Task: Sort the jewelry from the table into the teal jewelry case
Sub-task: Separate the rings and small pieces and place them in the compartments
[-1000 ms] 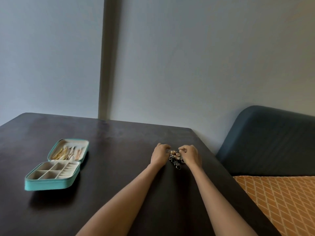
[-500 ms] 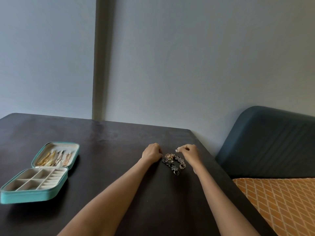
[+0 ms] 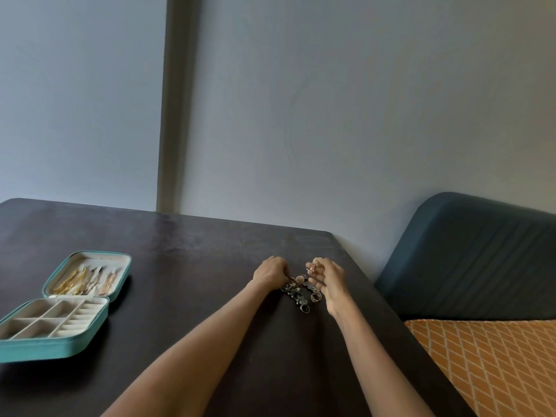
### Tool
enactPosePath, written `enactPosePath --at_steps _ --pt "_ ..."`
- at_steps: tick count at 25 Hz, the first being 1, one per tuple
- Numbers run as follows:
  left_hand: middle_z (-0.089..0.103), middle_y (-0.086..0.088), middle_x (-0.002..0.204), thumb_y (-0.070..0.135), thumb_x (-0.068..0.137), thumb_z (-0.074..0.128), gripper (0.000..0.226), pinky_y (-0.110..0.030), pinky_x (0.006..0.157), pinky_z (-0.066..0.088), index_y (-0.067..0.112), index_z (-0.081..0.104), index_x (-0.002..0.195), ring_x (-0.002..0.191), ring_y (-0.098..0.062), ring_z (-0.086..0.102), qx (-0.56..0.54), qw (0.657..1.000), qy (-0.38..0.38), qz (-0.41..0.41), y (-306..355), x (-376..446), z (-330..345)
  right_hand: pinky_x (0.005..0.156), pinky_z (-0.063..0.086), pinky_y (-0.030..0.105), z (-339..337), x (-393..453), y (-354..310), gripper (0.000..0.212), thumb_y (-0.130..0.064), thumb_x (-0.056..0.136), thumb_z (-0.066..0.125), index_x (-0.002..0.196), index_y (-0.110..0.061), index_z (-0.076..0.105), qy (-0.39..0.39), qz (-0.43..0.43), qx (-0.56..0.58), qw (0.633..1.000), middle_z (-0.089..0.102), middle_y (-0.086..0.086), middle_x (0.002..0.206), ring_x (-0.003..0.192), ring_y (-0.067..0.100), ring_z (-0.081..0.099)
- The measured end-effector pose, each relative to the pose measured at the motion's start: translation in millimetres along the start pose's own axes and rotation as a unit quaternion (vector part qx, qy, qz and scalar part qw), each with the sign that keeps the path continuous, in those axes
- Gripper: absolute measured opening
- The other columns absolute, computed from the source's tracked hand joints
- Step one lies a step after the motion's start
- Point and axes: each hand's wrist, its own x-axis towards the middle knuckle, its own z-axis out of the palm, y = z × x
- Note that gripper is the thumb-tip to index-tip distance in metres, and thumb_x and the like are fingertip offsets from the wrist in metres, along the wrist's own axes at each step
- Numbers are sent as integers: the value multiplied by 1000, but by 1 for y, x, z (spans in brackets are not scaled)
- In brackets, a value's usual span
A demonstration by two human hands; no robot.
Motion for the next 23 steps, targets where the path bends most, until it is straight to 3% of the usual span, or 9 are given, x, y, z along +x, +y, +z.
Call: enactPosePath --at_steps 6,10,13,16,19,23 --pt "69 -7 101 9 83 53 14 -34 78 49 13 61 94 96 -26 62 -87 994 62 4 2 -5 -12 62 48 25 9 0 6 18 -12 94 50 76 -11 52 12 21 46 999 59 6 74 64 15 55" --pt "67 -12 107 8 85 51 18 -36 86 48 11 59 101 103 -29 60 -117 990 74 -12 -1 -6 -15 61 49 26 20 1 10 19 -11 96 47 77 -10 48 23 53 33 998 54 8 75 65 16 54" --pt "56 -13 125 9 88 54 37 -35 96 42 11 52 125 117 -28 52 -58 998 24 -4 -4 -6 -11 60 50 25 25 2 13 15 -10 96 47 81 -10 49 19 51 8 998 53 7 76 65 16 54" --pt "45 -12 133 16 87 58 48 -36 101 41 15 46 134 121 -26 50 -15 1000 -16 11 0 1 -7 59 48 23 24 4 12 17 -11 97 48 80 -12 50 21 38 -15 999 54 4 74 64 13 52" --pt "47 -12 130 28 89 59 39 -37 103 41 12 56 125 123 -25 48 21 998 -48 25 2 8 -1 52 44 19 18 8 9 18 -13 96 49 79 -16 50 35 21 -43 998 54 1 72 60 9 48" --pt "56 -10 121 27 87 63 25 -35 97 44 13 66 107 117 -24 51 -14 1000 -3 22 1 8 8 46 42 15 11 12 12 10 -14 95 52 86 -14 54 37 12 -65 997 55 -1 72 58 6 46"
